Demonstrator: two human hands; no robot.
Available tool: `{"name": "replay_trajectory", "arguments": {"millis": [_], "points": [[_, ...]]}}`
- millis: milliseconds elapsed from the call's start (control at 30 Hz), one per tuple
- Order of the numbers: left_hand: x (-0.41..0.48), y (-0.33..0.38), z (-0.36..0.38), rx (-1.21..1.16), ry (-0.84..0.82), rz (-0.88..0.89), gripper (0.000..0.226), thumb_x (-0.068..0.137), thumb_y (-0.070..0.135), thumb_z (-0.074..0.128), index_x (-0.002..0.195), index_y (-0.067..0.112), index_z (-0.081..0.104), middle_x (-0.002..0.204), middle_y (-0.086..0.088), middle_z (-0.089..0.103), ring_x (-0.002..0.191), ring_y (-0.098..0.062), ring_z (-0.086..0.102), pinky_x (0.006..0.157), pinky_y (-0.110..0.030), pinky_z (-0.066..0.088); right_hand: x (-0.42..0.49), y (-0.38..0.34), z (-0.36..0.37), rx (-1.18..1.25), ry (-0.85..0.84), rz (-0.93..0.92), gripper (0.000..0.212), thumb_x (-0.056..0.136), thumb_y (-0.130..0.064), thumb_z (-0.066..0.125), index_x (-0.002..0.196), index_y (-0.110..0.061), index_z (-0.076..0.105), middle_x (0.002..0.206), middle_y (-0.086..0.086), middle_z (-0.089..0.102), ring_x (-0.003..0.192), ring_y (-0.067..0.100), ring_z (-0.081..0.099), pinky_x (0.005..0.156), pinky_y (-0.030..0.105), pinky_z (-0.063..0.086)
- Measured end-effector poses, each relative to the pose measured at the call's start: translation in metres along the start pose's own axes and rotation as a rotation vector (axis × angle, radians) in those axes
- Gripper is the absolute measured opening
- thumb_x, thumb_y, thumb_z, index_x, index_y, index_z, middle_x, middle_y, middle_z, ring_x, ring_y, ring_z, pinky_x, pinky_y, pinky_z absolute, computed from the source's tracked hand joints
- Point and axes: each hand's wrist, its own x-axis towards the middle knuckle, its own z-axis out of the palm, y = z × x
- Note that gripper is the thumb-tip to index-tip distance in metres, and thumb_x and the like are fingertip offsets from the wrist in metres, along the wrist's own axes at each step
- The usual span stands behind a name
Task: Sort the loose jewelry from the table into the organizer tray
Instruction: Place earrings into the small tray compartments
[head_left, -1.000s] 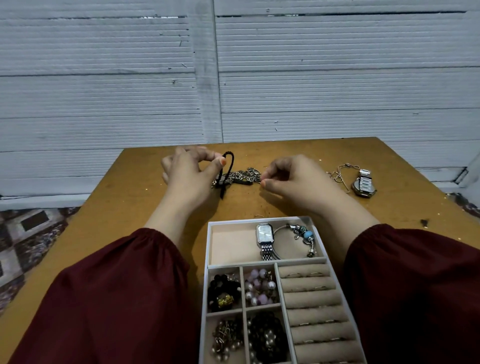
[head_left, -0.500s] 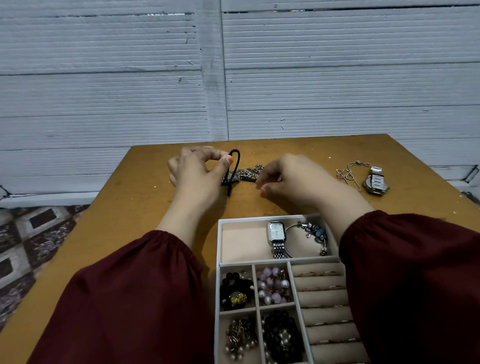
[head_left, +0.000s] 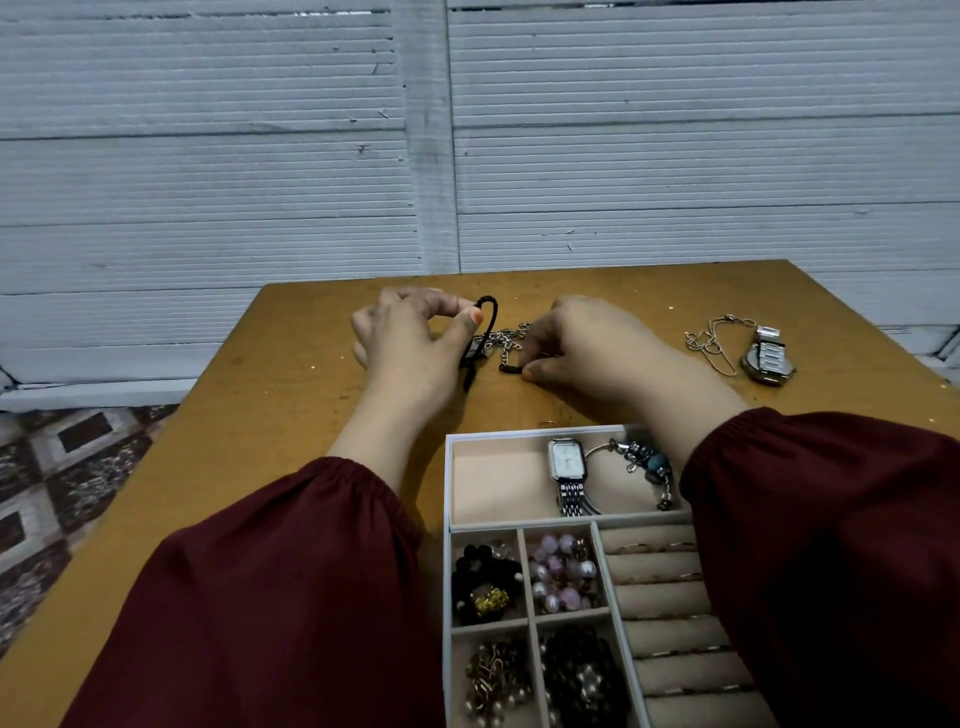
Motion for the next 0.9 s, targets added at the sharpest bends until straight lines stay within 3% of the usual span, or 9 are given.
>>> {"name": "replay_trajectory", "arguments": {"millis": [200,267,433,533,700,900], "points": [[-0.003,0.000,0.001,-0.028,0.001,0.003,0.014,0.087,0.039,0.062,0.076,0.044,0.056,0.112,0.008,0.049,0.125,-0.021,0.028,0.099,-0.029,0.019,-0.004,-0.009,-0.002,-0.148,0.054,0.003,0.006,0.079,-0.030,0.066,0.080,-0.024,0.068,0.090,-0.001,0.068,0.090,0.024,0.061,0.063,0.026,0.037],[-0.004,0.000,0.001,-0.047,0.014,-0.001,0.019,0.088,0.037,0.062,0.073,0.045,0.053,0.110,0.008,0.048,0.125,-0.021,0.028,0.100,-0.029,0.019,-0.005,-0.012,-0.003,-0.180,0.062,0.009,0.005,0.078,-0.031,0.065,0.074,-0.027,0.064,0.088,0.001,0.068,0.088,0.026,0.062,0.063,0.027,0.038],[-0.003,0.000,0.001,-0.015,0.002,-0.003,0.007,0.089,0.037,0.061,0.083,0.039,0.058,0.112,0.007,0.049,0.124,-0.021,0.028,0.096,-0.027,0.017,-0.008,-0.010,-0.002,-0.177,0.064,0.014,0.009,0.080,-0.030,0.059,0.075,-0.023,0.062,0.084,0.003,0.061,0.080,0.026,0.055,0.063,0.028,0.037],[-0.004,0.003,0.001,-0.008,-0.006,0.005,0.008,0.089,0.037,0.061,0.083,0.041,0.057,0.113,0.006,0.050,0.125,-0.022,0.029,0.098,-0.028,0.019,-0.009,-0.006,-0.001,-0.125,0.066,0.029,0.010,0.082,-0.026,0.057,0.075,-0.021,0.062,0.081,0.000,0.057,0.080,0.026,0.056,0.062,0.027,0.037],[-0.005,0.010,-0.007,-0.028,-0.010,0.015,0.003,0.090,0.039,0.059,0.087,0.041,0.059,0.120,-0.001,0.055,0.125,-0.025,0.029,0.106,-0.036,0.025,-0.013,-0.001,-0.015,0.130,0.077,0.079,0.014,0.089,-0.027,0.057,0.082,-0.017,0.063,0.083,0.003,0.067,0.076,0.022,0.056,0.064,0.029,0.041],[-0.019,0.017,-0.022,-0.059,0.001,0.014,0.006,0.089,0.040,0.059,0.083,0.041,0.059,0.118,0.001,0.058,0.122,-0.023,0.030,0.105,-0.038,0.027,-0.032,0.000,-0.043,0.374,0.101,0.086,0.015,0.093,-0.025,0.058,0.086,-0.013,0.065,0.079,-0.001,0.064,0.067,0.012,0.052,0.061,0.024,0.038]]}}
